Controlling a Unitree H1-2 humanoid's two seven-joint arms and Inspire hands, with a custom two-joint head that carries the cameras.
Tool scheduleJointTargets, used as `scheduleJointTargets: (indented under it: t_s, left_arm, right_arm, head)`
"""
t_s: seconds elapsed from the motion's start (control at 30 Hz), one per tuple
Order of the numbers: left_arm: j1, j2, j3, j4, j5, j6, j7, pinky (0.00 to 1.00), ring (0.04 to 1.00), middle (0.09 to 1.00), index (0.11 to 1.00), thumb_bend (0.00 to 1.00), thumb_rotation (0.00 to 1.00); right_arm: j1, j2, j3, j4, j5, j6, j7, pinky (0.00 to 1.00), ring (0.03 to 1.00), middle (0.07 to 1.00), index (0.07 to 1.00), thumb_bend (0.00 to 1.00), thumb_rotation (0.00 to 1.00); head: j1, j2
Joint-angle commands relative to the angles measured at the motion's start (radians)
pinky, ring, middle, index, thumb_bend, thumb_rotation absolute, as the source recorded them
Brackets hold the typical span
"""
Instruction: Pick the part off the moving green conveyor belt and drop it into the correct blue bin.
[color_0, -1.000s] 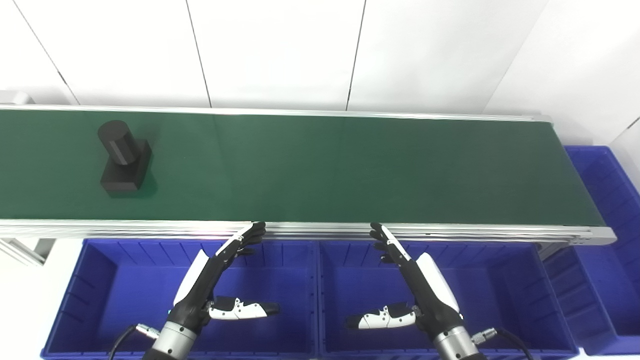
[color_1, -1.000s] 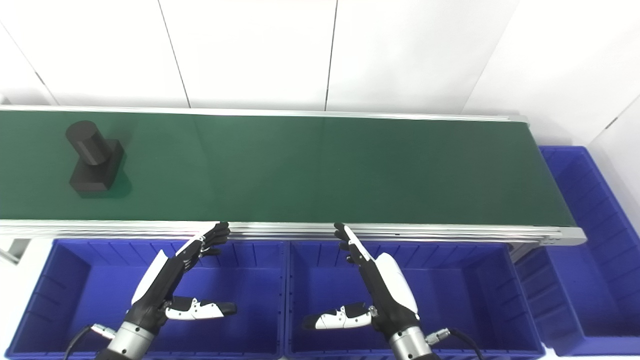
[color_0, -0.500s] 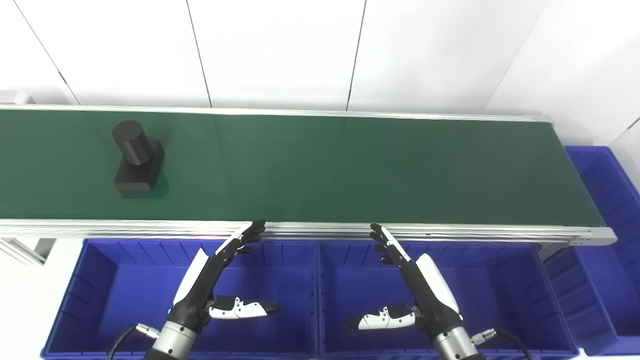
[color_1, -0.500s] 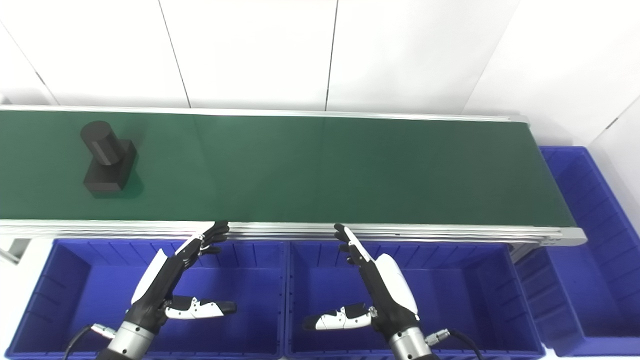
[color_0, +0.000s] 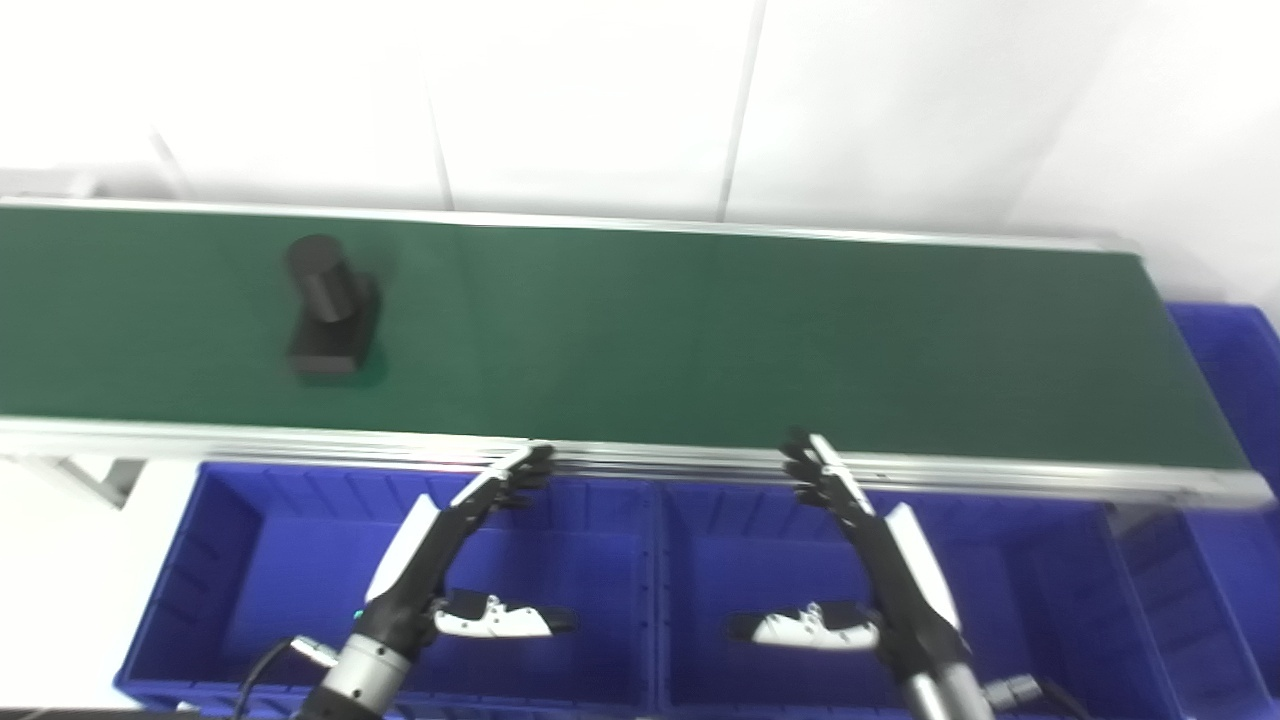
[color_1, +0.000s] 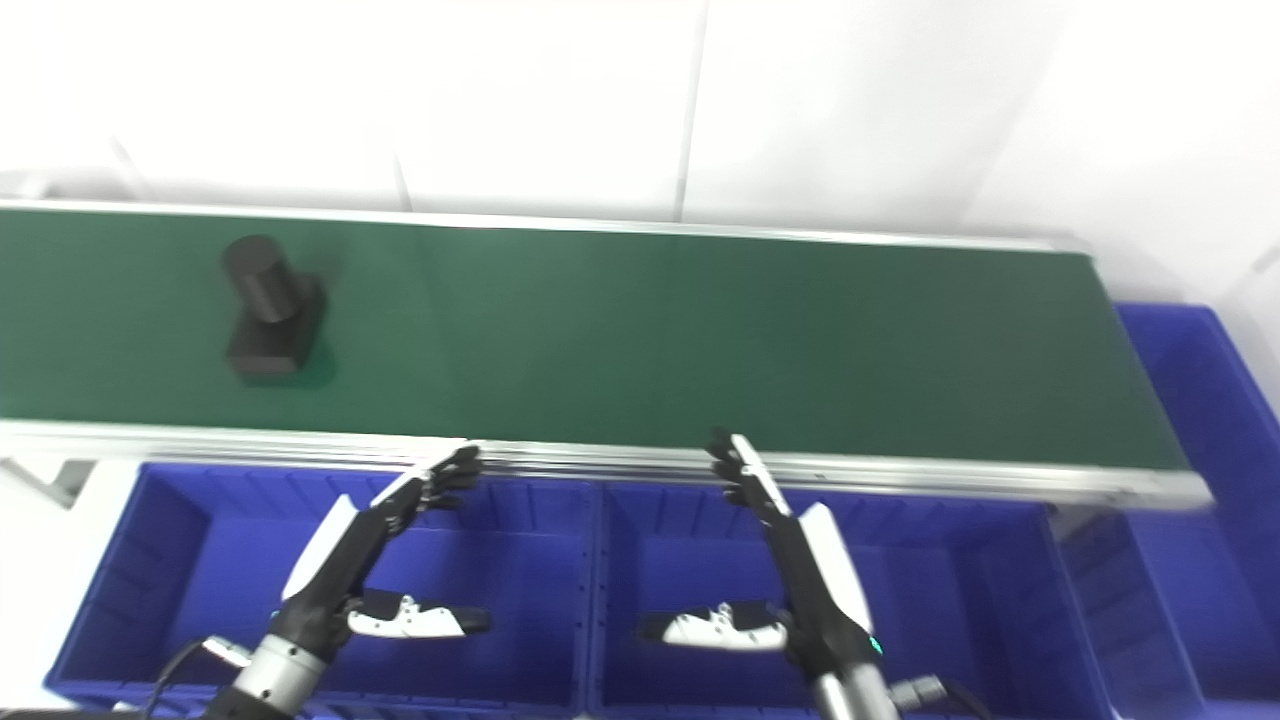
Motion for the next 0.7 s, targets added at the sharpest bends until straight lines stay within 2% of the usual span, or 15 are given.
scheduleJointTargets:
  t_s: [0.0, 0.1, 0.27, 0.37, 0.53, 0.67]
  left_arm:
    - [-0.014, -0.018, -0.002, 0.005, -0.004, -0.032, 0.025, 0.74, 0.794, 0.824, 0.841, 0.97, 0.30]
    - [-0.020, -0.029, -0.002, 0.020, 0.007, -0.046, 0.046, 0.74, 0.790, 0.819, 0.834, 0.98, 0.30]
    - [-0.029, -0.034, -0.008, 0.040, 0.008, -0.048, 0.065, 0.72, 0.783, 0.814, 0.826, 0.99, 0.28]
    - [-0.037, -0.031, -0.016, 0.054, -0.001, -0.048, 0.069, 0.71, 0.777, 0.808, 0.820, 0.99, 0.27]
    - [-0.048, -0.025, -0.024, 0.073, -0.025, -0.048, 0.062, 0.71, 0.778, 0.806, 0.816, 1.00, 0.25]
    - [-0.056, -0.021, -0.035, 0.081, -0.031, -0.048, 0.071, 0.70, 0.770, 0.797, 0.802, 1.00, 0.25]
  right_arm:
    - [-0.014, 0.005, -0.015, -0.057, 0.004, -0.067, -0.016, 0.88, 0.922, 0.938, 0.996, 0.88, 0.32]
    - [-0.032, 0.016, -0.026, -0.088, -0.017, -0.058, -0.022, 0.86, 0.914, 0.935, 0.998, 0.89, 0.38]
    - [-0.082, 0.030, -0.036, -0.128, -0.026, -0.016, -0.005, 0.87, 0.916, 0.938, 0.998, 0.90, 0.38]
    - [-0.117, 0.038, -0.041, -0.141, -0.034, 0.007, 0.001, 0.83, 0.904, 0.924, 0.986, 0.93, 0.38]
    - [-0.176, 0.046, -0.043, -0.157, -0.039, 0.057, 0.026, 0.83, 0.906, 0.927, 0.979, 0.94, 0.38]
    - [-0.236, 0.061, -0.042, -0.171, -0.048, 0.125, 0.049, 0.86, 0.906, 0.912, 0.968, 0.95, 0.36]
  head:
    - [0.005, -0.007]
    - [0.011, -0.028]
    - [0.021, -0.065]
    - [0.019, -0.081]
    - [0.016, -0.088]
    - [0.011, -0.086]
